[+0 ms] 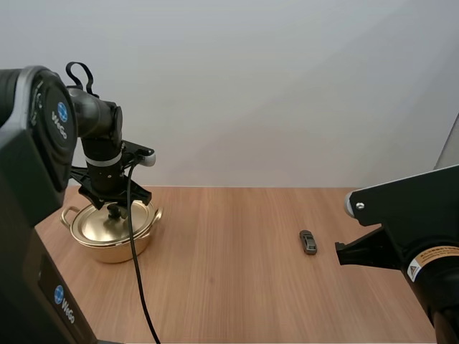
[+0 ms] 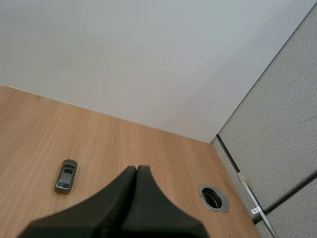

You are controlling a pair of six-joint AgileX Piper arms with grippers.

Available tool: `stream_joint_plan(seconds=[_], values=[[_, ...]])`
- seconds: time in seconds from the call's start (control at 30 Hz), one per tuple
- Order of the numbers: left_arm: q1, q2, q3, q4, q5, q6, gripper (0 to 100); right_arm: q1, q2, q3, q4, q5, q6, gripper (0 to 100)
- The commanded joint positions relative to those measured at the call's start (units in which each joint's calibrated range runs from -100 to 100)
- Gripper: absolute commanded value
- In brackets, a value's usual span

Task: Open the pot, put the car inside, and close it

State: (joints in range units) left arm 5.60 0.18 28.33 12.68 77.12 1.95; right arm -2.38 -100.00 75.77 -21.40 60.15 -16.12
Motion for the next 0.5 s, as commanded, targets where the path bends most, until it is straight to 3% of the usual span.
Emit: stream_joint_plan(seconds=[0.0,0.27,0.47], values=[[-0.01,0.0,0.0,0.0,-0.1,0.0,63,0.0,0.0,0.1,0.0,0.0,0.0,0],[-0.01,0.0,0.0,0.0,-0.1,0.0,0,-0.2,0.0,0.1,0.0,0.5,0.0,0],[-0.01,-0.3,0.0,0.0,-1.2,0.0,0,-0.3,0.0,0.1,0.1,0.5,0.0,0]])
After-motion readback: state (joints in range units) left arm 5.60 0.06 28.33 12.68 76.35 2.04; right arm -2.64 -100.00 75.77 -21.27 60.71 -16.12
